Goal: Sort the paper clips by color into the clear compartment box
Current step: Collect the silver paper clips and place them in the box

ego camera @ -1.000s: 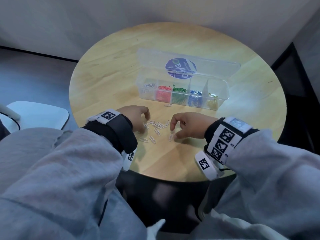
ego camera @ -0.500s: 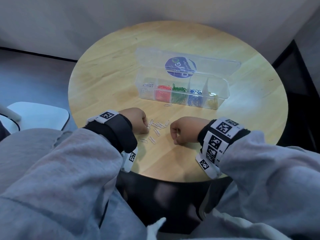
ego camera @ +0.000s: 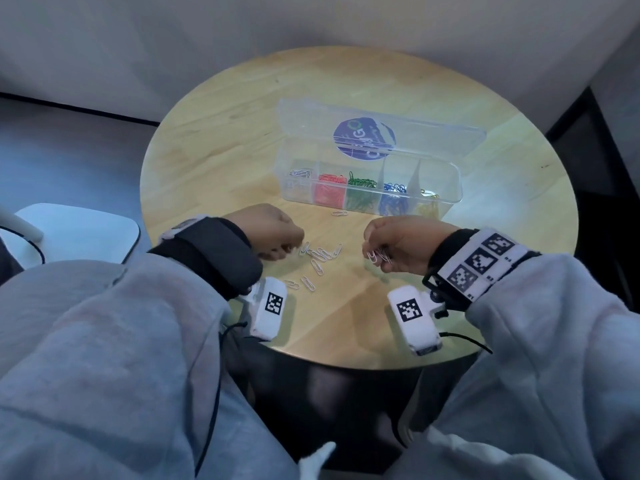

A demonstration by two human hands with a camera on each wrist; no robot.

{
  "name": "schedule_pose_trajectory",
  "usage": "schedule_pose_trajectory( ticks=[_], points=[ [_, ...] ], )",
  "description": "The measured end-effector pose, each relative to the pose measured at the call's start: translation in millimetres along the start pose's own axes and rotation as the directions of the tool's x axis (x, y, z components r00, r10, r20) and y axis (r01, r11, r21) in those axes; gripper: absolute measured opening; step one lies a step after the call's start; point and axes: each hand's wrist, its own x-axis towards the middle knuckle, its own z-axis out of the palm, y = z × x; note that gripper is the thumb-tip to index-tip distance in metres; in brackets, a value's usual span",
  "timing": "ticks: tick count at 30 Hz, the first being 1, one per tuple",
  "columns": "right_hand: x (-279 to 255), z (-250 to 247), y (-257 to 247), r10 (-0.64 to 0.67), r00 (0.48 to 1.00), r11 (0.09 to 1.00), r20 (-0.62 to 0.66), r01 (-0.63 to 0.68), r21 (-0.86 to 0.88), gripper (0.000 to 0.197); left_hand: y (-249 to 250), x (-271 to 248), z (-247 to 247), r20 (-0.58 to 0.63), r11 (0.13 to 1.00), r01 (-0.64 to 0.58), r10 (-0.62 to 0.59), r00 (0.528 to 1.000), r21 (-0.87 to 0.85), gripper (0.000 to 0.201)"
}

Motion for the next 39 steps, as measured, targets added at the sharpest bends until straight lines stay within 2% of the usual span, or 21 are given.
schedule_pose_trajectory(
  ticks=[3,6,10,12,14,16,18,20,22,24,26,28,31,35,37,39],
  points=[
    [3,-2,1,-0.005,1.000,0.981,-0.002,0.005,0.196,0.026,5,-4,-6,0.020,0.944,0.029,-0.024,1.000,-0.328,0.023],
    [5,0,2,-0.017,1.000,0.963,0.011,0.013,0.270,0.027,1,-6,-10,0.060,0.799,0.018,0.023,0.998,-0.601,0.021],
    [4,1,-1,-0.006,1.000,0.938,0.007,0.004,0.345,0.030,0,-6,-14,0.119,0.663,0.039,0.076,0.990,-0.748,0.023],
    [4,1,-3,0.008,1.000,0.933,0.016,-0.013,0.359,0.031,2,-7,-15,0.138,0.630,0.055,0.084,0.987,-0.775,0.022],
    [3,2,-4,0.016,1.000,0.946,0.017,-0.021,0.324,0.032,2,-7,-15,0.144,0.634,0.060,0.082,0.986,-0.771,0.021],
    [5,4,-5,0.014,1.000,0.975,-0.020,-0.010,0.224,0.032,2,-7,-14,0.131,0.675,0.052,0.066,0.989,-0.736,0.021],
    [6,5,-6,-0.029,0.996,0.999,-0.090,0.028,-0.018,0.026,5,-6,-10,0.087,0.767,0.030,0.034,0.996,-0.641,0.021],
    [6,7,-8,-0.111,0.987,0.943,-0.118,0.067,-0.325,0.013,7,-4,-6,0.016,0.904,0.000,0.008,1.000,-0.427,0.024],
    [5,10,-11,-0.169,0.979,0.857,-0.110,0.091,-0.506,0.006,7,-1,-2,-0.014,0.978,-0.018,0.016,1.000,-0.208,0.027],
    [2,12,-14,-0.220,0.971,0.772,-0.097,0.113,-0.625,0.004,6,3,2,0.007,0.989,-0.033,0.034,0.999,-0.143,0.033],
    [3,15,-15,-0.270,0.960,0.664,-0.075,0.129,-0.737,0.013,4,5,4,0.026,0.985,-0.041,0.046,0.999,-0.168,0.036],
    [5,19,-15,-0.281,0.958,0.566,-0.052,0.121,-0.816,0.020,6,5,5,0.027,0.968,-0.049,0.057,0.998,-0.245,0.037],
    [12,25,-10,-0.249,0.965,0.433,-0.077,0.040,-0.900,0.024,10,4,3,0.028,0.903,-0.044,0.062,0.998,-0.427,0.030],
    [15,27,-7,-0.200,0.978,0.337,-0.059,0.012,-0.941,0.015,13,2,0,0.031,0.800,-0.032,0.063,0.998,-0.599,0.024],
    [15,27,-7,-0.198,0.980,0.296,-0.035,0.026,-0.955,0.010,14,1,0,0.028,0.820,-0.026,0.051,0.998,-0.571,0.022],
    [14,26,-7,-0.193,0.981,0.274,-0.022,0.032,-0.961,0.008,14,2,1,0.025,0.882,-0.020,0.036,0.999,-0.471,0.022]
  ],
)
